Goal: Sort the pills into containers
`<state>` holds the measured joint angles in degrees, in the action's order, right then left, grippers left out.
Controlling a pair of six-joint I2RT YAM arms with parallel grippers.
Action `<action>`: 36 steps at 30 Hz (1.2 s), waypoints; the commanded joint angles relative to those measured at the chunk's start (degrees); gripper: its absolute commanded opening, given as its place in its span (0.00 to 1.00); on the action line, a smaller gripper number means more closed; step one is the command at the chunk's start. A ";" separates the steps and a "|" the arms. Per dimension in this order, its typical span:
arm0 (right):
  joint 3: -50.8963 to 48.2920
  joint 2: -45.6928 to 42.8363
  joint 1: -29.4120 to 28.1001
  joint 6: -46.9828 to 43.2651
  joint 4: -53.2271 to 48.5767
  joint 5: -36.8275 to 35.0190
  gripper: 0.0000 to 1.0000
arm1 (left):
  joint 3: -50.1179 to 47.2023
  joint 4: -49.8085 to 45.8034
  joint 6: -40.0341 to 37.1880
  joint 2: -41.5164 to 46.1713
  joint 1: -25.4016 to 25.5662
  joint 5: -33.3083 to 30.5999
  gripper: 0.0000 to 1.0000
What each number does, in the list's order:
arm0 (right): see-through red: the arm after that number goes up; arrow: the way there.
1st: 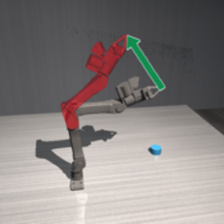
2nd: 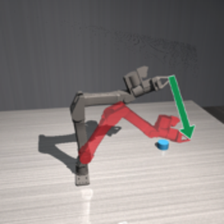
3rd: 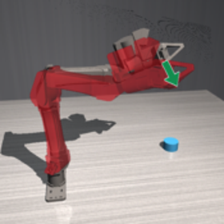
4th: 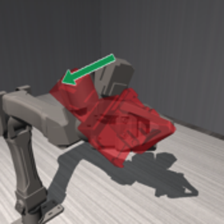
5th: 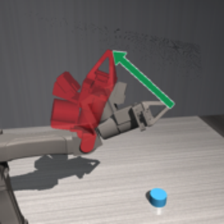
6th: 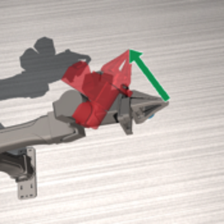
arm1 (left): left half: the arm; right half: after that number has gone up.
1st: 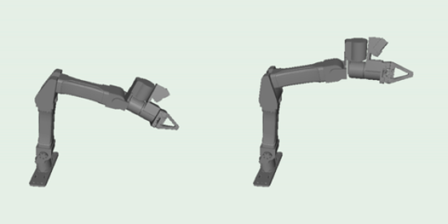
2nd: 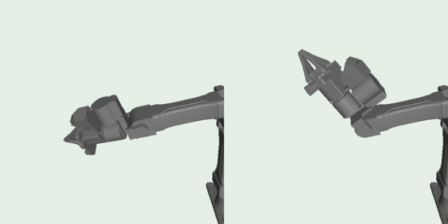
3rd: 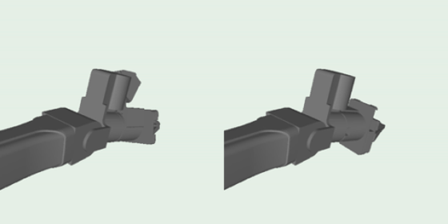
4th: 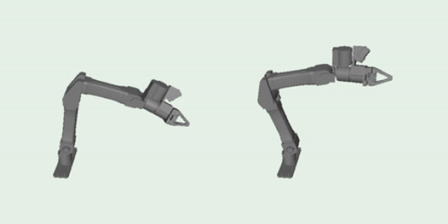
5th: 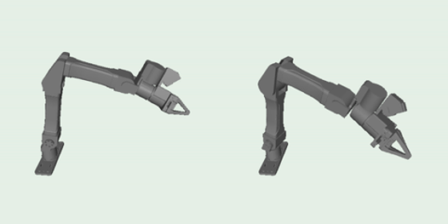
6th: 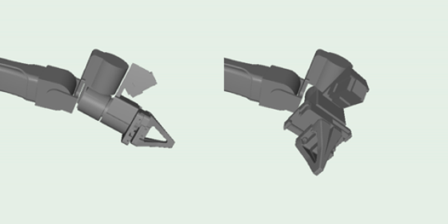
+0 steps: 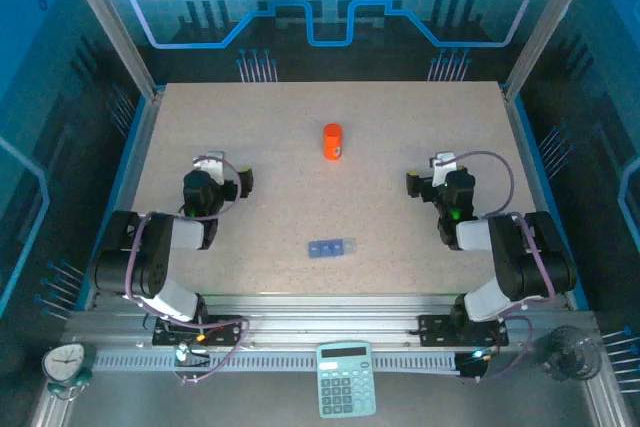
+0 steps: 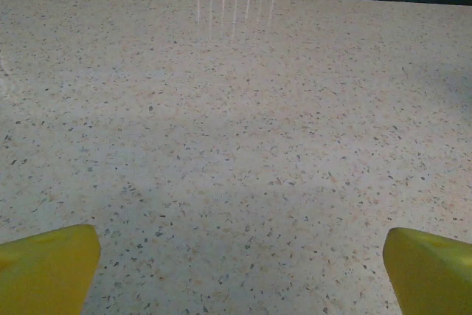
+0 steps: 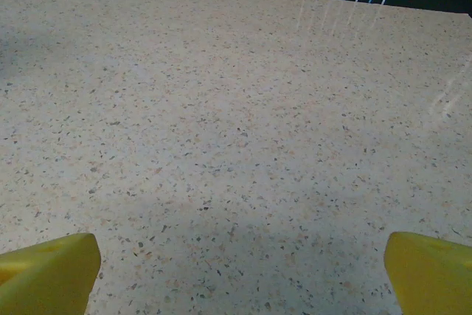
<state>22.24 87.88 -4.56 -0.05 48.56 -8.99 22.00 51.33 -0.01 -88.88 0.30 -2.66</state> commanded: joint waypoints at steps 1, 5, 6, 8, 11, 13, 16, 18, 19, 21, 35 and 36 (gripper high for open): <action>0.32 0.10 -0.62 -0.14 2.51 -1.21 1.00 | 0.06 1.24 -0.52 0.02 -0.31 0.91 0.99; 0.34 0.08 -0.60 -0.21 2.51 -1.27 1.00 | 0.06 1.38 -0.59 0.02 -0.30 0.78 0.99; 0.29 0.10 -0.62 -0.19 2.51 -1.25 1.00 | 0.06 1.39 -0.61 0.01 -0.30 0.74 0.99; 0.28 0.10 -0.58 -0.14 2.51 -1.28 1.00 | 0.05 1.39 -0.63 -0.03 -0.30 0.77 0.99; 0.33 0.08 -0.59 -0.20 2.51 -1.22 1.00 | 0.01 1.38 -0.65 -0.02 -0.30 0.77 0.99; 0.32 0.00 -0.60 -0.19 2.51 -1.27 1.00 | 0.03 1.36 -0.60 -0.04 -0.30 0.75 0.99; 0.34 0.07 -0.57 -0.20 2.51 -1.20 1.00 | 0.03 1.21 -0.60 -0.05 -0.30 0.74 0.99; 0.30 0.10 -0.63 -0.16 2.51 -1.24 1.00 | 0.21 1.05 -0.55 0.02 -0.29 0.78 0.99; 0.33 0.10 -0.59 -0.19 2.51 -1.29 1.00 | 0.17 0.99 -0.54 -0.05 -0.30 0.80 0.99; 0.32 0.09 -0.62 -0.09 2.51 -1.21 1.00 | 0.26 0.79 -0.43 -0.03 -0.30 0.82 0.99; 0.86 -0.03 0.95 0.00 1.13 3.62 1.00 | 0.40 0.58 -0.43 -0.04 -0.31 0.86 0.99; 0.88 -0.07 0.88 -0.03 1.10 3.69 1.00 | 0.35 0.51 -0.48 0.02 -0.31 0.89 0.99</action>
<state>22.24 87.88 -4.32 -0.25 48.56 -6.98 22.00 51.31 -0.10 -88.88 0.32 -2.68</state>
